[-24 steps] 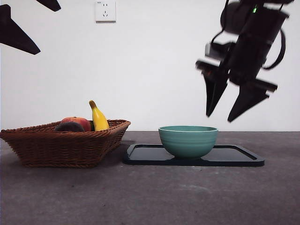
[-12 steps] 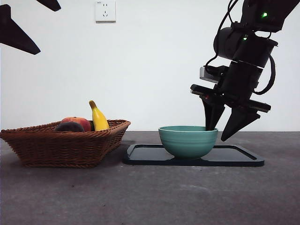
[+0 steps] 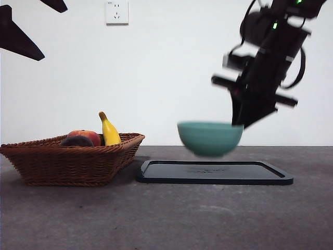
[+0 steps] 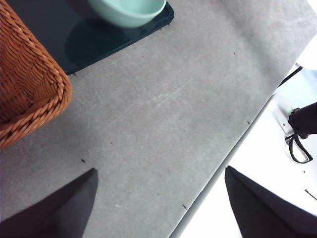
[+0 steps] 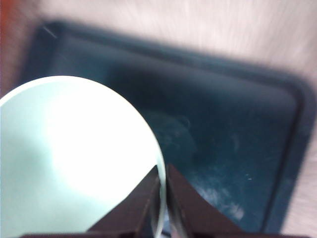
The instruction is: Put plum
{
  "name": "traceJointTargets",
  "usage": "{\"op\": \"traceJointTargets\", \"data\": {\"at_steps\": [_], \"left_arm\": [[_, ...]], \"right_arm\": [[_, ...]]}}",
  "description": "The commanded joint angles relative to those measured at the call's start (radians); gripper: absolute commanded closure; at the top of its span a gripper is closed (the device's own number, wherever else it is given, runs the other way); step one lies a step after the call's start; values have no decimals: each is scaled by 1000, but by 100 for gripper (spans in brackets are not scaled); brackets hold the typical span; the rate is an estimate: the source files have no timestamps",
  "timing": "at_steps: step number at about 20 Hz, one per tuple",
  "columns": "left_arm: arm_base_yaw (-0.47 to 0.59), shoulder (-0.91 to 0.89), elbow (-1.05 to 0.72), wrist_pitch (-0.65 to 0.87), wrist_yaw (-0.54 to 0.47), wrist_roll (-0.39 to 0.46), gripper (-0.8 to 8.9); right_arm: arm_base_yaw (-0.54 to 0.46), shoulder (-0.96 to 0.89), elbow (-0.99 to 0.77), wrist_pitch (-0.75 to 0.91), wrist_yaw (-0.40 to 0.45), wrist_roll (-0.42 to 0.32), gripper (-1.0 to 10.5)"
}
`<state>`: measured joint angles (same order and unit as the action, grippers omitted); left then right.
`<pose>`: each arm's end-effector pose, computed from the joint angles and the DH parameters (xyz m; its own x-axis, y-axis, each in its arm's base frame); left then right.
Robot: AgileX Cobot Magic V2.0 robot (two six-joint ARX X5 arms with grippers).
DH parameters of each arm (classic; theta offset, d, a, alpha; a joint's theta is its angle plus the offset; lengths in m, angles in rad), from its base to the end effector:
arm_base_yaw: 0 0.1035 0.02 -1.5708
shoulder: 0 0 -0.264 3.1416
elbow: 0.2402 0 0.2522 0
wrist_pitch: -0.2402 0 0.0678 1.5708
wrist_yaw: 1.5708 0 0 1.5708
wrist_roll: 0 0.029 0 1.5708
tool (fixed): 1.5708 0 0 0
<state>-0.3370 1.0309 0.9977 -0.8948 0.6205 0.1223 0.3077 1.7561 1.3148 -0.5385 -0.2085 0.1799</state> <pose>0.1699 -0.0774 0.3086 0.2680 -0.7100 -0.6512 0.6856 0.6154 -0.3888 0.3502 0.1176 0.2327 0.4568 0.3624 -0.8124 -0.2581 0.9280 0.2688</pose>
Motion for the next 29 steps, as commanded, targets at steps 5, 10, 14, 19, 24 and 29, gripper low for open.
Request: {"op": "traceJointTargets", "data": {"at_steps": [5, 10, 14, 19, 24, 29], "left_arm": [[-5, 5, 23, 0, 6, 16, 408], [-5, 5, 23, 0, 6, 16, 408], [-5, 5, 23, 0, 6, 16, 408], [-5, 5, 23, 0, 6, 16, 408], [-5, 5, 23, 0, 6, 16, 408], [-5, 5, 23, 0, 6, 16, 408]], "right_arm": [[14, -227, 23, -151, -47, -44, 935], [80, -382, -22, -248, -48, -64, 935], [153, -453, -140, -225, -26, -64, 935], [224, -457, -307, -100, -24, -48, 934], [251, -450, -461, 22, -23, -22, 934], [261, -402, -508, 76, -22, -23, 934]]}}
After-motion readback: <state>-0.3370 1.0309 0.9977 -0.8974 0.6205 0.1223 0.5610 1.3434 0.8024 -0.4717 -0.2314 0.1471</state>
